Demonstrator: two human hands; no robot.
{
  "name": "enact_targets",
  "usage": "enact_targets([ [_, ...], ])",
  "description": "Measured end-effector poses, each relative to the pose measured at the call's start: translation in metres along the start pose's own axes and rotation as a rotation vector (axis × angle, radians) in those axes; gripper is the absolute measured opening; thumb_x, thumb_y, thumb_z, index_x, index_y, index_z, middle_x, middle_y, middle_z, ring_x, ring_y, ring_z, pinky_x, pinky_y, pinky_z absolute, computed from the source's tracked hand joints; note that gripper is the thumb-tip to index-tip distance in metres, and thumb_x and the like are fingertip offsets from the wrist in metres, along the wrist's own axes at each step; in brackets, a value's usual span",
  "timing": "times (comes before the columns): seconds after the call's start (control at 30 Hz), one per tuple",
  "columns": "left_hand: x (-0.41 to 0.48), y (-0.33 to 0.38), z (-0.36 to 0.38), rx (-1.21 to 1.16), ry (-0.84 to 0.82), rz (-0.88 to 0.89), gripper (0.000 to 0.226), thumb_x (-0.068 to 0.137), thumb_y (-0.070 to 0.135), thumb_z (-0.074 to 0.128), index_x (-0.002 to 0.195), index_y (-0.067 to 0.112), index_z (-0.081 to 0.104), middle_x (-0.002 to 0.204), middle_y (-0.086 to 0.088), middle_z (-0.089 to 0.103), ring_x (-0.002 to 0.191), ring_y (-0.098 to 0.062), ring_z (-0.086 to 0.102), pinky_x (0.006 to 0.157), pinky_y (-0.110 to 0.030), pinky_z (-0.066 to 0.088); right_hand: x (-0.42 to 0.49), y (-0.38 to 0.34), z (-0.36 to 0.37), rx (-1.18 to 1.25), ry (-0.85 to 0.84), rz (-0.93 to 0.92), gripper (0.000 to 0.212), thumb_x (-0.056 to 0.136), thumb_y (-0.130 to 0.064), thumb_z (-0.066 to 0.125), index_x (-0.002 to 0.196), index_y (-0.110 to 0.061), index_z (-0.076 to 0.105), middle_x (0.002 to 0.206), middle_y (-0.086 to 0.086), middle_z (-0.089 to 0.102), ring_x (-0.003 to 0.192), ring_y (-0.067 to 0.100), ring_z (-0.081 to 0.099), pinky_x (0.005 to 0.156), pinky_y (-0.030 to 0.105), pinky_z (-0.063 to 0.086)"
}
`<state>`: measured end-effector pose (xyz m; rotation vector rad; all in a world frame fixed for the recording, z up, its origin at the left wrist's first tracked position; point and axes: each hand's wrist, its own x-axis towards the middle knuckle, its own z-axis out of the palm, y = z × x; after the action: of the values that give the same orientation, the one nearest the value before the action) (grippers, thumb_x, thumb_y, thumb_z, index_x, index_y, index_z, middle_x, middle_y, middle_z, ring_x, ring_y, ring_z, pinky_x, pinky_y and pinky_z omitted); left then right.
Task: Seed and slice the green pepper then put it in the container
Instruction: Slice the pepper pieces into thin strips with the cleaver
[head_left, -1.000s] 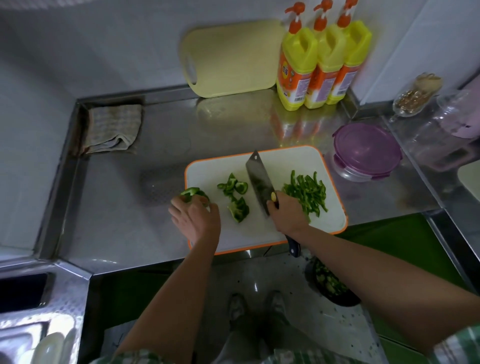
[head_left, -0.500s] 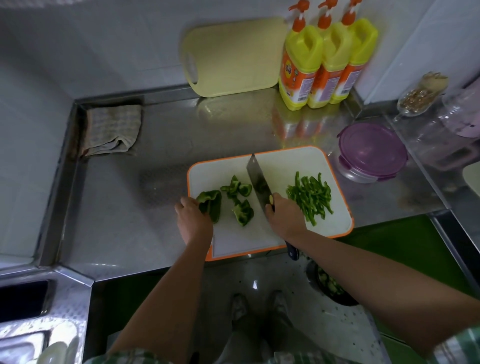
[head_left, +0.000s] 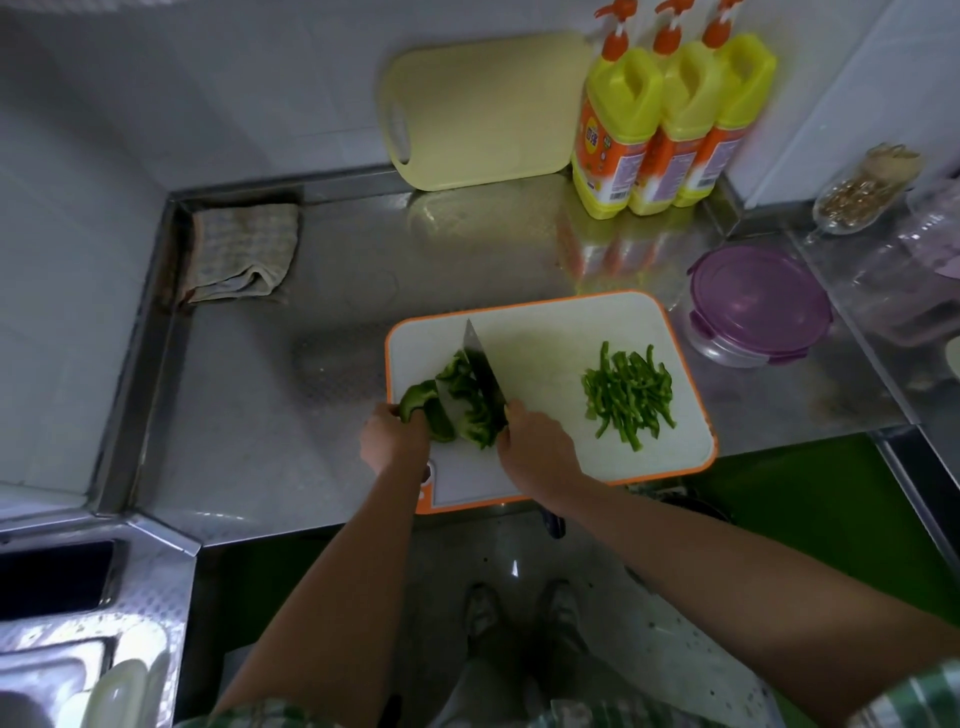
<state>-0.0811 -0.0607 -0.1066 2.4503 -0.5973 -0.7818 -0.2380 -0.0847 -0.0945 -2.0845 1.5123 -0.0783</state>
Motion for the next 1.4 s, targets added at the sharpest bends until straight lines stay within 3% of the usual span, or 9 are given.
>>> enact_targets([
  [0.13,-0.005,-0.006,-0.005,-0.046,0.014,-0.032,0.029,0.091,0.024,0.059,0.116,0.009,0.057,0.107,-0.014,0.067,0.098,-0.031,0.064,0.078,-0.034,0.048,0.004,0.011,-0.012,-0.062,0.070,0.009,0.034,0.100,-0.022,0.037,0.130,-0.006,0.041,0.104,0.013,0.061,0.091,0.029,0.061,0.066,0.030,0.038],
  [0.4,-0.008,-0.013,-0.013,-0.125,0.039,-0.047,0.028,0.091,0.024,0.059,0.115,0.009,0.056,0.108,-0.013,0.066,0.098,-0.031,0.063,0.077,-0.032,0.046,-0.008,-0.013,0.014,-0.050,-0.044,-0.076,0.031,0.101,-0.024,0.037,0.127,-0.008,0.043,0.107,0.011,0.060,0.096,0.026,0.061,0.075,0.030,0.043],
  [0.67,-0.011,-0.017,-0.017,-0.126,0.047,-0.025,0.030,0.090,0.024,0.062,0.116,0.009,0.057,0.109,-0.012,0.066,0.100,-0.028,0.062,0.077,-0.032,0.046,0.002,-0.003,-0.001,-0.054,0.067,-0.081,0.032,0.100,-0.021,0.040,0.127,-0.006,0.044,0.098,0.014,0.063,0.085,0.029,0.063,0.063,0.030,0.039],
  [0.83,-0.010,-0.011,-0.014,-0.154,0.024,-0.032,0.025,0.088,0.025,0.062,0.110,0.013,0.057,0.104,-0.010,0.067,0.094,-0.028,0.065,0.077,-0.033,0.051,0.003,-0.001,0.005,0.014,-0.113,-0.109,0.030,0.100,-0.021,0.039,0.126,-0.006,0.044,0.099,0.015,0.062,0.086,0.029,0.061,0.064,0.030,0.037],
  [0.93,-0.012,-0.004,-0.010,-0.178,-0.008,-0.014,0.018,0.088,0.024,0.061,0.101,0.015,0.053,0.096,-0.009,0.069,0.085,-0.028,0.068,0.068,-0.035,0.056,0.004,0.003,0.001,0.109,-0.088,-0.068,0.026,0.099,-0.022,0.042,0.118,-0.006,0.049,0.088,0.013,0.062,0.071,0.025,0.057,0.058,0.031,0.041],
  [1.03,-0.016,0.009,-0.002,-0.248,-0.066,0.033,0.033,0.085,0.019,0.064,0.117,0.016,0.056,0.103,-0.011,0.068,0.089,-0.031,0.067,0.079,-0.042,0.057,0.006,0.017,-0.017,0.175,0.019,-0.022,0.020,0.097,-0.018,0.043,0.113,-0.006,0.049,0.077,0.011,0.058,0.063,0.029,0.058,0.053,0.036,0.046],
  [1.17,-0.027,0.031,0.024,-0.354,-0.221,0.081,0.053,0.088,0.007,0.060,0.139,0.014,0.048,0.104,-0.009,0.062,0.084,-0.030,0.065,0.076,-0.039,0.057,0.006,0.043,-0.044,0.203,0.093,0.022,0.008,0.097,-0.014,0.045,0.090,-0.011,0.042,0.068,0.011,0.052,0.059,0.030,0.057,0.054,0.045,0.051],
  [1.3,-0.039,0.050,0.060,-0.353,-0.303,0.038,0.033,0.083,0.010,0.069,0.110,0.015,0.052,0.103,-0.016,0.064,0.084,-0.032,0.067,0.075,-0.048,0.059,-0.006,0.070,-0.056,0.232,0.115,0.068,0.010,0.095,-0.012,0.048,0.086,-0.011,0.045,0.070,0.013,0.054,0.060,0.029,0.055,0.056,0.047,0.051],
  [1.4,-0.039,0.051,0.092,-0.328,-0.354,0.001,0.041,0.076,0.017,0.079,0.104,0.014,0.049,0.106,-0.019,0.063,0.091,-0.035,0.067,0.077,-0.049,0.059,-0.013,0.086,-0.055,0.210,0.102,0.115,0.011,0.095,-0.015,0.050,0.091,-0.005,0.052,0.080,0.017,0.061,0.072,0.032,0.061,0.060,0.039,0.046],
])
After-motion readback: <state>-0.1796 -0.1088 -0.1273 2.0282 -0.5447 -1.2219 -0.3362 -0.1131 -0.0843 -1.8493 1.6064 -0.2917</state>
